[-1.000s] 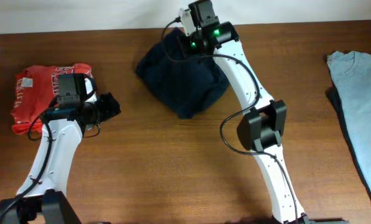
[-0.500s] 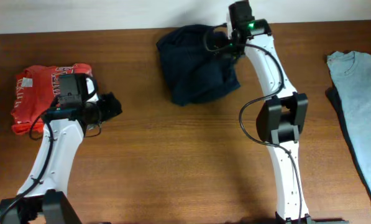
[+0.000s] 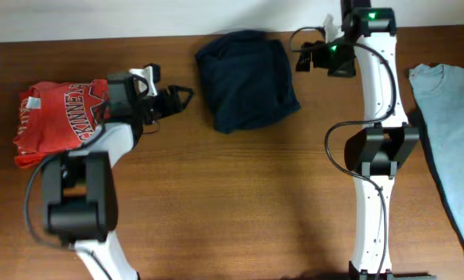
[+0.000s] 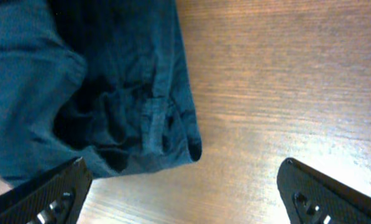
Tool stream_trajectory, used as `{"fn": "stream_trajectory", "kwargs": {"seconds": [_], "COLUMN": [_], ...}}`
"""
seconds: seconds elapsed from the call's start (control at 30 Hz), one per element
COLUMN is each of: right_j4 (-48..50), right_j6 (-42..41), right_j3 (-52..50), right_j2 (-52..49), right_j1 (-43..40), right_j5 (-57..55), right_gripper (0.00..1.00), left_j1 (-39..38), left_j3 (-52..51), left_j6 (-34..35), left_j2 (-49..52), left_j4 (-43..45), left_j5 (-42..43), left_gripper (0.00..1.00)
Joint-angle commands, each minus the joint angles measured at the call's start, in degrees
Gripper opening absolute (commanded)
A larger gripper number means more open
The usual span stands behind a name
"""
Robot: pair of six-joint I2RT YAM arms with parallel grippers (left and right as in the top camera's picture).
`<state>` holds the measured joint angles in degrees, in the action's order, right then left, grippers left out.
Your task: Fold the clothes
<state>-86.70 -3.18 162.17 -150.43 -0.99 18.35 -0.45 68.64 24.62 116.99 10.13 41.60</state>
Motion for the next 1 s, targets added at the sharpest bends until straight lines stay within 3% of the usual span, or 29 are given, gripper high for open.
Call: {"fn": "stream_trajectory", "kwargs": {"seconds": [0.0, 0.13, 0.43, 0.7, 0.97], "right_j4": [-2.1, -3.13, -3.61, -3.54, -3.96], "right_j6": [-0.09, -0.09, -0.07, -0.07, -0.09], "right_j3": [4.9, 6.29, 6.29, 6.27, 6.27], "right_j2": [2.34, 2.34, 2.34, 2.34, 2.34], "right_j1": [0.13, 0.17, 0.15, 0.17, 0.17], "right_j5": [2.21, 2.23, 2.01, 2.01, 2.03], "right_gripper": [0.99, 0.99, 0.99, 0.99, 0.99], "left_j1": [-2.14, -4.79, -6.03, -3.06, -6.08], "left_j3": [11.41, 18.56, 18.88, 18.88, 18.88], "left_j6": [3.43, 6.27, 5.11, 3.67, 2.97], "left_j2": [9.44, 14.62, 16.35, 16.35, 17.64], "left_j4": [0.61, -0.37, -11.72, -13.94, -13.75], "left_j5": [11.34, 10.51, 2.47, 4.35, 2.27], "left_gripper": [0.74, 0.8, 0.82, 0.82, 0.87]}}
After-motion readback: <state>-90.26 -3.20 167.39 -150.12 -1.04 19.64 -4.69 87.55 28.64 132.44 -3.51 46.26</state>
